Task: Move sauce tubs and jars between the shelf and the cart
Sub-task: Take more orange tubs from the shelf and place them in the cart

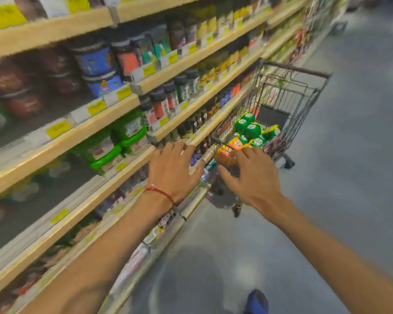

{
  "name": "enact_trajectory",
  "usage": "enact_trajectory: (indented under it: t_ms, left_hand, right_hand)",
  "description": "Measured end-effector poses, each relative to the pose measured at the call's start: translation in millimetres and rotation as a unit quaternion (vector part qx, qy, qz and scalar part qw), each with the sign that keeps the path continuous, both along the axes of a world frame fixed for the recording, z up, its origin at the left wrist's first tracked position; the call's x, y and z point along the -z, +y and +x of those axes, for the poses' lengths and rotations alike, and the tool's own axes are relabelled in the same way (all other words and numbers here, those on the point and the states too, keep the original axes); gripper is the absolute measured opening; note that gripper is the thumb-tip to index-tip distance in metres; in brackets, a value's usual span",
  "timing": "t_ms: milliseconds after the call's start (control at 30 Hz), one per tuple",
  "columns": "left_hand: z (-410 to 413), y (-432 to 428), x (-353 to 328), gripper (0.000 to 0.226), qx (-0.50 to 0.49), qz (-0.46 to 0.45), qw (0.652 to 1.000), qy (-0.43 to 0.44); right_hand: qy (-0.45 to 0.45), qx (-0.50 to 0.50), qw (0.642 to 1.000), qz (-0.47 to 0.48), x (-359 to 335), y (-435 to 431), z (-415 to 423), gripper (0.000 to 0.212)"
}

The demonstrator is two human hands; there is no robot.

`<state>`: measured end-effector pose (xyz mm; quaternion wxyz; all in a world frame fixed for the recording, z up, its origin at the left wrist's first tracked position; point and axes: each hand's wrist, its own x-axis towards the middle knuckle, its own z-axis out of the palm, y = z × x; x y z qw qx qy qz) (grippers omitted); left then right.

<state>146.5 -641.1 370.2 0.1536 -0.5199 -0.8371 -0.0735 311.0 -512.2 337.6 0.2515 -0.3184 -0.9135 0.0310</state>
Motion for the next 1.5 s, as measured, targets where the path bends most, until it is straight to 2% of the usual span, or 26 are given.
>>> enact_trajectory:
  t_ms: [200,433,600,700,800,900,1067,1133,1233,1367,1500]
  left_hand:
    - [45.1,135.3,13.7,0.046,0.032,-0.015,0.999,-0.025]
    - [52.1,246.1,33.2,0.054,0.033,-0.069,0.996,-0.048]
    - [25.6,328.3,69.7,0.052,0.028,-0.085,0.995,-0.049]
    - [-1.1,379.4,93.5,0.052,0.019,-0.101,0.993,-0.058]
    - [-29.0,424.3,112.8,0.054,0.018,-0.122,0.988,-0.095]
    - [-52.9,459.0,130.7,0.056,0.006,-0.16,0.982,-0.097]
    - [-85.8,500.2,164.0,0.057,-0.028,-0.212,0.965,-0.153]
    - [-92.8,514.7,176.1,0.051,-0.046,-0.251,0.949,-0.186]
    - [-99.7,532.0,195.0,0.047,-0.081,-0.24,0.939,-0.232]
    - [-103.8,550.8,226.5,0.05,-0.144,-0.242,0.918,-0.279]
    - [-98.0,573.4,247.5,0.06,-0.215,-0.271,0.88,-0.327]
  right_hand:
    - [-0.01,0.025,0.999,-0.025,12.3,125.5,49.9,0.054]
    - [-0.045,0.046,0.997,-0.05,31.4,235.2,63.8,0.058]
    - [-0.074,0.037,0.994,-0.071,53.7,316.9,44.9,0.053]
    - [-0.093,0.026,0.992,-0.084,65.6,373.8,20.2,0.058]
    - [-0.13,0.022,0.984,-0.123,78.6,426.0,-11.7,0.062]
    - [-0.169,-0.001,0.975,-0.147,97.9,467.0,-41.5,0.056]
    - [-0.215,-0.034,0.956,-0.197,125.6,519.0,-81.1,0.051]
    - [-0.235,-0.051,0.945,-0.223,139.1,538.4,-96.3,0.064]
    - [-0.258,-0.084,0.927,-0.259,161.6,565.4,-121.7,0.08]
    - [-0.313,-0.134,0.892,-0.297,188.5,601.2,-153.2,0.066]
    - [-0.383,-0.196,0.854,-0.294,217.9,634.3,-174.8,0.051]
